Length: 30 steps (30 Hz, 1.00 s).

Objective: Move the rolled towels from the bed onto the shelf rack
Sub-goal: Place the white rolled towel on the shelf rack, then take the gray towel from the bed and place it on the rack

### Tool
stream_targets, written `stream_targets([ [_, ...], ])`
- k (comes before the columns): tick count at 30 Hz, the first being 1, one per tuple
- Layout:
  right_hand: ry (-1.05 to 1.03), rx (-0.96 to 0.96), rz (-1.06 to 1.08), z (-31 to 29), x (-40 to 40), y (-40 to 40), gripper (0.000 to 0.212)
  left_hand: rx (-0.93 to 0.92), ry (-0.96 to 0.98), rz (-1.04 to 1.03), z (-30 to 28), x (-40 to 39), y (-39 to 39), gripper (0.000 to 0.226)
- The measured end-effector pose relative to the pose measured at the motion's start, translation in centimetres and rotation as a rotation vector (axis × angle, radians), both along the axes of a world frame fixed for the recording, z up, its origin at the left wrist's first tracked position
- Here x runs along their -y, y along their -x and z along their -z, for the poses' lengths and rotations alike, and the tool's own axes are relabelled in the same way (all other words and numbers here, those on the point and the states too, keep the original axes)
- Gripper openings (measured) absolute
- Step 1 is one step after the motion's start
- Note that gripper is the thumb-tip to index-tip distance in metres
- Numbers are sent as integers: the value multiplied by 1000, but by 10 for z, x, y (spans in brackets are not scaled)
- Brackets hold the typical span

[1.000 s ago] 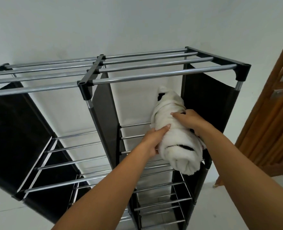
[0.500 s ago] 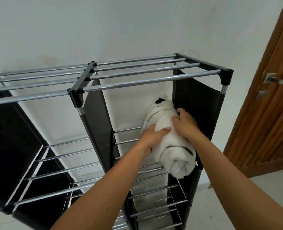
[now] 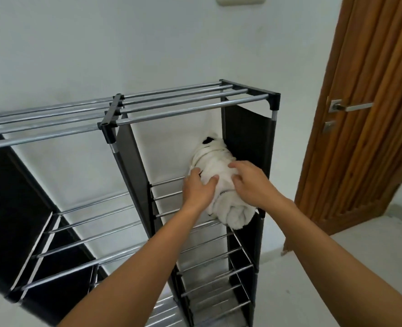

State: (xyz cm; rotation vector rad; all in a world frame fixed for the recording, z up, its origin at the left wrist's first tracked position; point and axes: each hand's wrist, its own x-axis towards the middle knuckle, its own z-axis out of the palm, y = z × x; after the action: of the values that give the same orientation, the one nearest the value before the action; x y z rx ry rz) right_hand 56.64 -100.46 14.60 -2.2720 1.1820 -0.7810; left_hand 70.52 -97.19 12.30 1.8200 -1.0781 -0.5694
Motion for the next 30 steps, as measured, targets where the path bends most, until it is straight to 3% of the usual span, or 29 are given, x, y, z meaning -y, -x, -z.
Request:
stream_targets([
  [3,28,100,73,7,-31,36,34,189,147,27,-12,-32,33,48],
  [7,-88,224,323,32,-75,98,28,337,240,287,-9,-68,84,26],
  [10,-220,287,557,62,-125,156,22,392,45,631,2,-88,123,22],
  [14,-378,261,783,98,-214,238,17,500,-222,1094,30,-115,193,32],
  [17,-487,214,946,117,-306,289,3,542,-216,1329,56,-157,257,36],
  [19,-487,202,1102,125,-381,312,12,501,-204,1473,71,-198,299,33],
  [24,-570,384,1572,141,-585,323,11,395,-207,1869,101,-339,384,25],
  [30,-302,726,2162,162,-792,302,15,510,-306,2352,130,-529,450,17],
])
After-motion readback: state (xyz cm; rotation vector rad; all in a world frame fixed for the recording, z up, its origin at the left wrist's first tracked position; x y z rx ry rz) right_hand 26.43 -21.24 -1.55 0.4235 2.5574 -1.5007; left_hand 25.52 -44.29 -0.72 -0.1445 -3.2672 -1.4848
